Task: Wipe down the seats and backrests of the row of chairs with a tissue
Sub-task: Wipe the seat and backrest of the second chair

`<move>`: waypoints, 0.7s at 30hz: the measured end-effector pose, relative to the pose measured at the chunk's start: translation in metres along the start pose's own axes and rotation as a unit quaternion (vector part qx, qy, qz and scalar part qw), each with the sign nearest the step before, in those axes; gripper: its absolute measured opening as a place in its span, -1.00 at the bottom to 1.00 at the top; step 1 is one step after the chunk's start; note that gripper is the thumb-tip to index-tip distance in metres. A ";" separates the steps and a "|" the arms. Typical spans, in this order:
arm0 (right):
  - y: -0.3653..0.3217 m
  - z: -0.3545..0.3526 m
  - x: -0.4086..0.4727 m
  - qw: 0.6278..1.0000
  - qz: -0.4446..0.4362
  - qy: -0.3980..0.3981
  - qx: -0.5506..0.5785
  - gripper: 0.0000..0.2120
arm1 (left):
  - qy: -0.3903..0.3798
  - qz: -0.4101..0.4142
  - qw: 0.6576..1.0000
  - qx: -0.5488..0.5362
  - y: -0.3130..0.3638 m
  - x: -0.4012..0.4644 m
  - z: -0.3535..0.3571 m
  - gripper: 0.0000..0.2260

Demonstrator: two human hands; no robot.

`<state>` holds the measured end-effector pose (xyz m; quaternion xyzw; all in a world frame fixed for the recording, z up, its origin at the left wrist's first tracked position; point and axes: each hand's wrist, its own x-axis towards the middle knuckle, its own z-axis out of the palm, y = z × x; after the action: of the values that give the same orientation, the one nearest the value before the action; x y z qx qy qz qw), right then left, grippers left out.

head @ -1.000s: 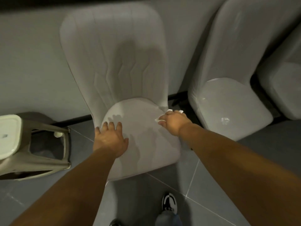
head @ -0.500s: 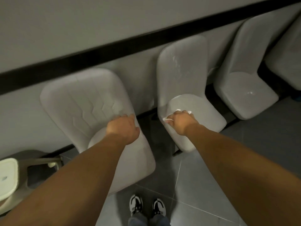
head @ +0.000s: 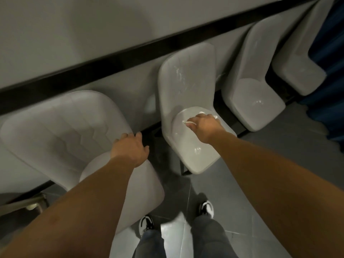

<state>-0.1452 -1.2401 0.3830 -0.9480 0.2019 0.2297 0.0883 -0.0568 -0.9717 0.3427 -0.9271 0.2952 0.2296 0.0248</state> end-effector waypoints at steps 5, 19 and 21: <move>0.023 -0.010 0.022 0.999 -0.026 0.004 0.020 -0.58 | 0.002 -0.016 1.000 -0.005 0.015 0.027 -0.002 -0.42; 0.211 0.016 0.173 0.977 -0.192 -0.071 -0.052 -0.61 | 0.006 -0.192 0.981 -0.038 0.202 0.117 0.038 -0.37; 0.243 0.022 0.181 0.967 -0.239 -0.064 -0.061 -0.59 | 0.015 -0.201 0.978 -0.046 0.246 0.123 0.046 -0.36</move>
<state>-0.1099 -1.5153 0.2602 -0.9555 -0.0514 0.2744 0.0954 -0.1246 -1.2323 0.2694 -0.9710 0.0926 0.2191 0.0234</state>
